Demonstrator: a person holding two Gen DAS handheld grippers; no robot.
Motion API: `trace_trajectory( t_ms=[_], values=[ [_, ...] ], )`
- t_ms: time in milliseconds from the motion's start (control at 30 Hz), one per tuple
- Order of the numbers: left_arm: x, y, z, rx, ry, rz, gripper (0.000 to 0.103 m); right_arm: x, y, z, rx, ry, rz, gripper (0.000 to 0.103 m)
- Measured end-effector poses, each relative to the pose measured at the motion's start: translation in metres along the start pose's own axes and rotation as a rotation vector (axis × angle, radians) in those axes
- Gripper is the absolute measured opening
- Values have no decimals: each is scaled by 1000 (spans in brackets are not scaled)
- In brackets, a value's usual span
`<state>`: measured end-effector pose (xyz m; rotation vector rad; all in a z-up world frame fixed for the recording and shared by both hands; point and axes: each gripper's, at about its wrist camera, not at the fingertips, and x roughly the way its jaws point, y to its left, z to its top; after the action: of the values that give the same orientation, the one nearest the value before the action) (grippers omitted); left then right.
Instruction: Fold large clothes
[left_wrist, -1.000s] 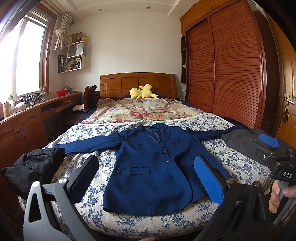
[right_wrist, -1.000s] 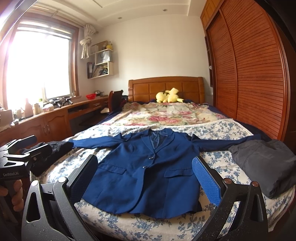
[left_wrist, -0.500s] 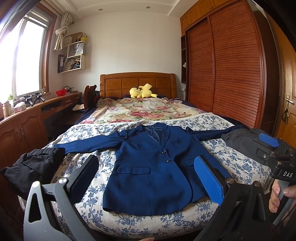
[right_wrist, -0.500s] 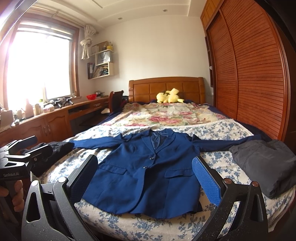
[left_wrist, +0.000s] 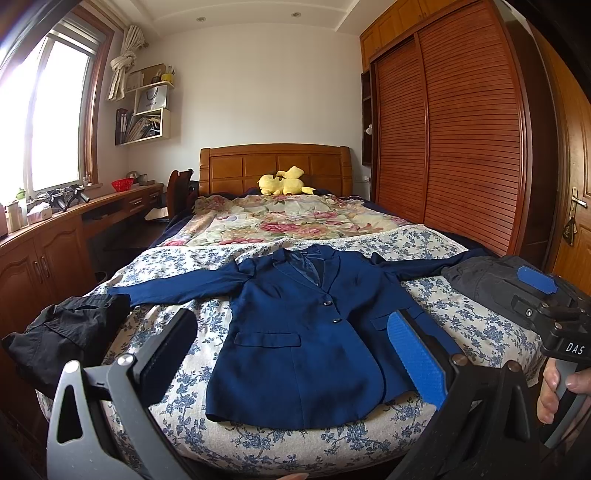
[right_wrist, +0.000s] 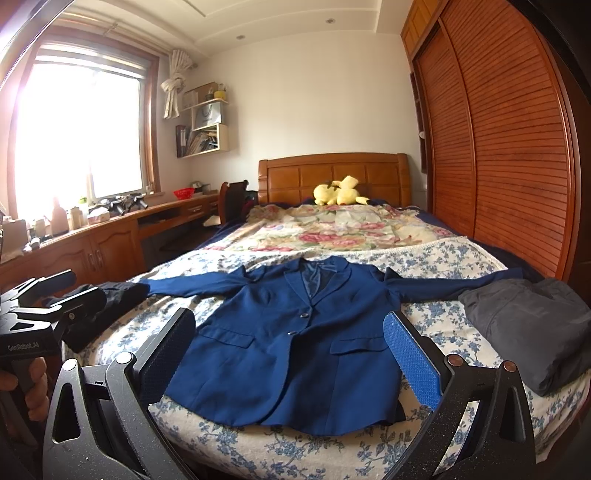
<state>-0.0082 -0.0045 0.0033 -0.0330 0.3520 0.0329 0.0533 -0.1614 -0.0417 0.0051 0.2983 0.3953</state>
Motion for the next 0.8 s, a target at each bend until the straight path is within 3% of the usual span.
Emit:
trace_trajectory(
  t_ms=[467,800],
  values=[
    [50,27,-29,-46,111,33,103,38,-1,-17,-5,87,22,103],
    [95,58,-56,-60,197,81,103,114,-2,-29,-24,136,89,103]
  ],
)
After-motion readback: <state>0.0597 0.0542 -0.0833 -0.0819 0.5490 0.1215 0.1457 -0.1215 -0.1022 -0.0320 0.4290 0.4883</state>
